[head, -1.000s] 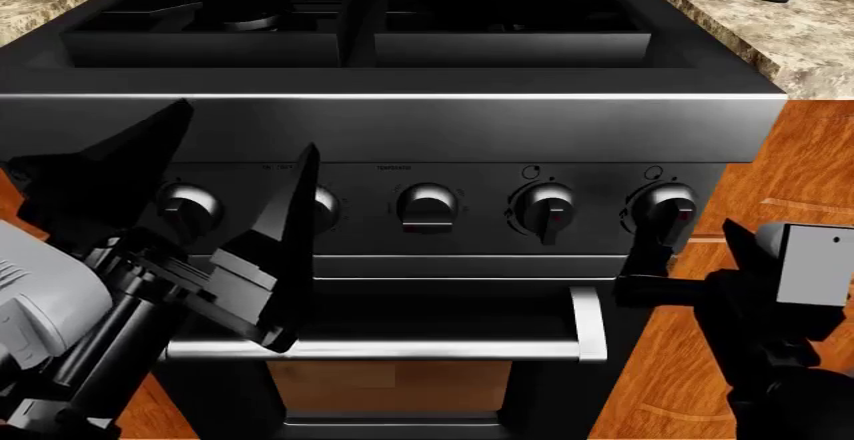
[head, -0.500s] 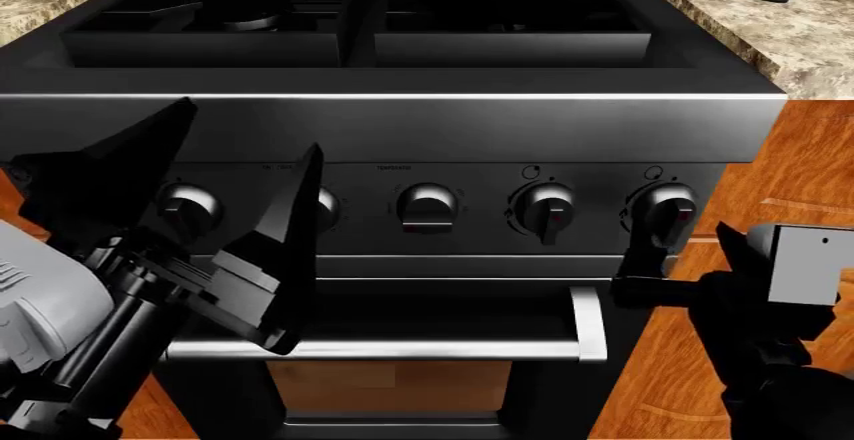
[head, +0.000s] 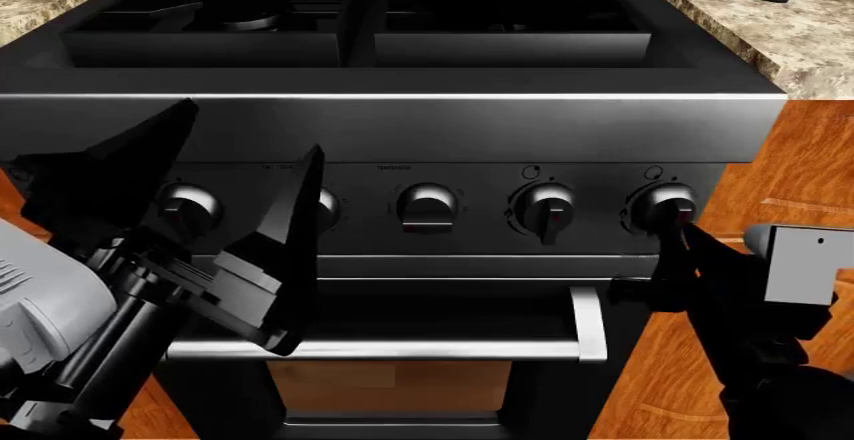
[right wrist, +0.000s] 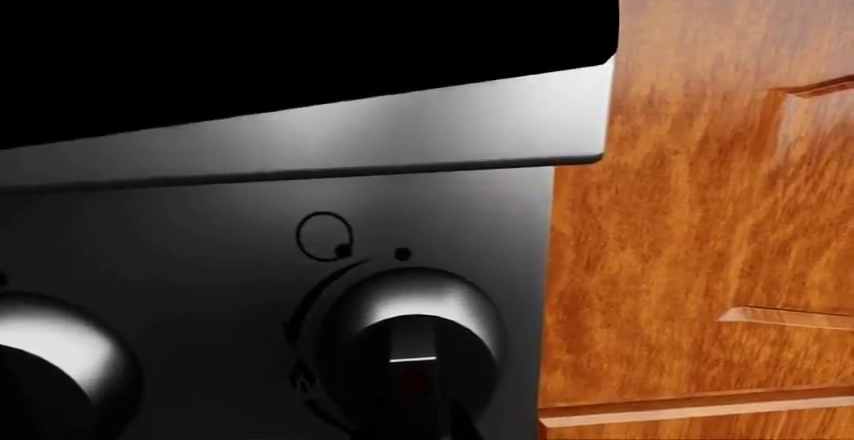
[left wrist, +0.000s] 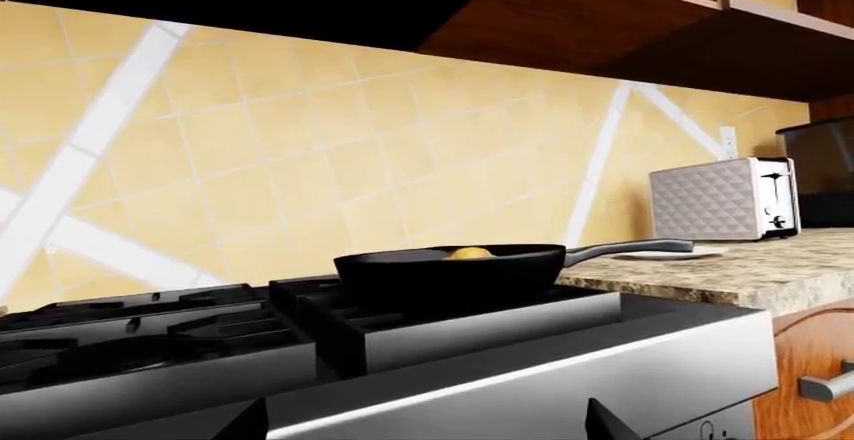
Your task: Pick the croissant and place it on the pan. Then turn on the stove to warm the croissant.
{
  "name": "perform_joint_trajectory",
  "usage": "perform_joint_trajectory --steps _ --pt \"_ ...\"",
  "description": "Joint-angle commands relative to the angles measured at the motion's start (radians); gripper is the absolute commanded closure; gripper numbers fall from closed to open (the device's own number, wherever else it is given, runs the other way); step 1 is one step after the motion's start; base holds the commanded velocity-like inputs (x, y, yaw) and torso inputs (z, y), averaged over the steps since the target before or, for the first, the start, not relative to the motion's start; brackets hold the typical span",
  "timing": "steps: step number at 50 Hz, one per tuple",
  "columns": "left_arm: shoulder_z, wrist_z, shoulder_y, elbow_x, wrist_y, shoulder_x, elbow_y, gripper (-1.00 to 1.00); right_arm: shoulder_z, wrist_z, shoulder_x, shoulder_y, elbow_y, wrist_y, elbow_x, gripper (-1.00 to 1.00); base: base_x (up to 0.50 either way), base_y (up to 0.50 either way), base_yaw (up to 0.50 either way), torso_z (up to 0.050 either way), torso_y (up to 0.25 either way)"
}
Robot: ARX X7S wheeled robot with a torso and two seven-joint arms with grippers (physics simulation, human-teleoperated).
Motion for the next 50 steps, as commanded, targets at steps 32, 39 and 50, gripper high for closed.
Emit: perform_joint_trajectory --steps 32,39,50 --pt "0.005 0.006 0.012 0.006 0.023 -0.007 -0.006 -1.0 -0.045 -0.001 0.072 0.055 -0.102 0.089 -0.071 1.0 0.0 0.0 0.0 0.0 0.0" --pt "0.01 0.005 0.014 0.009 0.024 -0.004 -0.006 -1.0 -0.066 -0.016 0.079 0.075 -0.117 0.115 -0.09 1.0 0.0 0.0 0.0 0.0 0.003" --pt "0.017 -0.004 0.01 0.008 0.022 -0.006 -0.002 -1.0 -0.09 -0.042 0.085 0.1 -0.131 0.141 -0.113 1.0 0.0 0.0 0.0 0.0 0.003"
